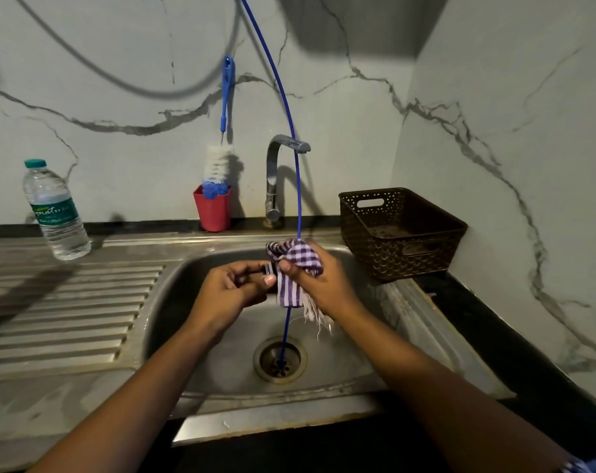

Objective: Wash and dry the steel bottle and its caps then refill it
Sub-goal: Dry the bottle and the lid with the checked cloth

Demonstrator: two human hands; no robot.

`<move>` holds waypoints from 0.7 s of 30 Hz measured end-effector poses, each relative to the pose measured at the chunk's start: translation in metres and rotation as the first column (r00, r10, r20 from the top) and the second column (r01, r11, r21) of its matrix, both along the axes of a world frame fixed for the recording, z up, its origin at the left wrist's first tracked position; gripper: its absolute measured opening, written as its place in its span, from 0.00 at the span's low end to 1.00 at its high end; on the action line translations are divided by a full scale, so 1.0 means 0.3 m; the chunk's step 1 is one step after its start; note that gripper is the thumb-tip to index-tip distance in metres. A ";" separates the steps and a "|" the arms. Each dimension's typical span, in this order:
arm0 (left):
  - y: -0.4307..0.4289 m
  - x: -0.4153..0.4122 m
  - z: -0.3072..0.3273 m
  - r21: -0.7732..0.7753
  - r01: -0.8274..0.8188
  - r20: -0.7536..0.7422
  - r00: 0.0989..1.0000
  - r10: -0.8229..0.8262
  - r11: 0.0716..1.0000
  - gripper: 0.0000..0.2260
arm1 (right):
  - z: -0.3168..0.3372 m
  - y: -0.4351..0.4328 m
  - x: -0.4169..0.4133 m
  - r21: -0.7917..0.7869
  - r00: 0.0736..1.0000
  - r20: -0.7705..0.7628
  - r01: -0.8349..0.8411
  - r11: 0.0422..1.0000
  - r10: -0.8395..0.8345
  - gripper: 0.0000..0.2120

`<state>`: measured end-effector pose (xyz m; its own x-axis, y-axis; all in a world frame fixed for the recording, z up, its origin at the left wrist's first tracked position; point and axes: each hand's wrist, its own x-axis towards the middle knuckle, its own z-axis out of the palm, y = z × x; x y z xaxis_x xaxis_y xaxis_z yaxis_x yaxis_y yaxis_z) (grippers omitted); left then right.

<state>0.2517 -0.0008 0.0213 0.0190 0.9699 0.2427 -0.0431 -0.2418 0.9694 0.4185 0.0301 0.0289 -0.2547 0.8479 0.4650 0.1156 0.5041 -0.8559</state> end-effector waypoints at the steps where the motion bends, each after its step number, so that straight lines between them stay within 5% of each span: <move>1: 0.002 -0.005 -0.001 -0.072 0.013 0.054 0.999 -0.009 0.997 0.09 | -0.003 -0.002 0.011 0.131 0.994 0.108 -0.014 0.991 0.000 0.18; 4: 0.005 -0.022 -0.004 -0.210 0.091 0.173 0.983 -0.054 0.973 0.05 | -0.038 0.009 0.011 0.339 0.948 0.316 -0.084 0.937 -0.029 0.24; 6: 0.008 -0.034 -0.007 -0.109 0.074 0.119 0.991 -0.061 0.991 0.09 | -0.041 0.002 -0.017 0.106 0.991 0.134 -0.038 0.994 0.023 0.21; 8: 0.011 -0.042 -0.012 0.067 0.033 -0.025 0.999 -0.031 0.997 0.15 | -0.020 0.000 -0.039 -0.334 0.981 -0.196 -0.073 0.940 0.007 0.26; 10: 0.018 -0.037 -0.020 0.202 -0.008 -0.207 0.977 0.051 0.979 0.17 | -0.017 0.008 -0.033 -0.448 0.975 -0.214 -0.051 0.893 -0.052 0.33; 12: 0.023 -0.024 -0.028 0.211 -0.033 -0.177 0.982 0.072 0.977 0.15 | -0.008 0.001 -0.026 -0.273 0.988 -0.123 0.058 0.960 -0.095 0.30; 15: 0.014 -0.010 -0.009 0.016 0.014 0.134 0.991 -0.016 1.000 0.11 | -0.005 -0.008 -0.002 0.194 0.994 0.108 0.013 0.981 -0.034 0.23; 17: 0.015 -0.028 -0.011 -0.004 0.039 0.121 0.992 -0.038 0.999 0.11 | -0.025 -0.002 -0.004 0.232 0.983 0.183 -0.032 0.972 -0.011 0.20; 19: 0.013 -0.050 -0.019 0.114 0.009 -0.056 0.998 -0.003 0.993 0.15 | -0.013 -0.015 -0.021 -0.112 0.998 -0.009 -0.070 0.991 0.069 0.12; 21: 0.017 -0.054 -0.027 0.243 0.007 -0.268 0.962 0.060 0.970 0.19 | -0.012 -0.002 -0.029 -0.426 0.987 -0.160 -0.099 0.899 0.033 0.13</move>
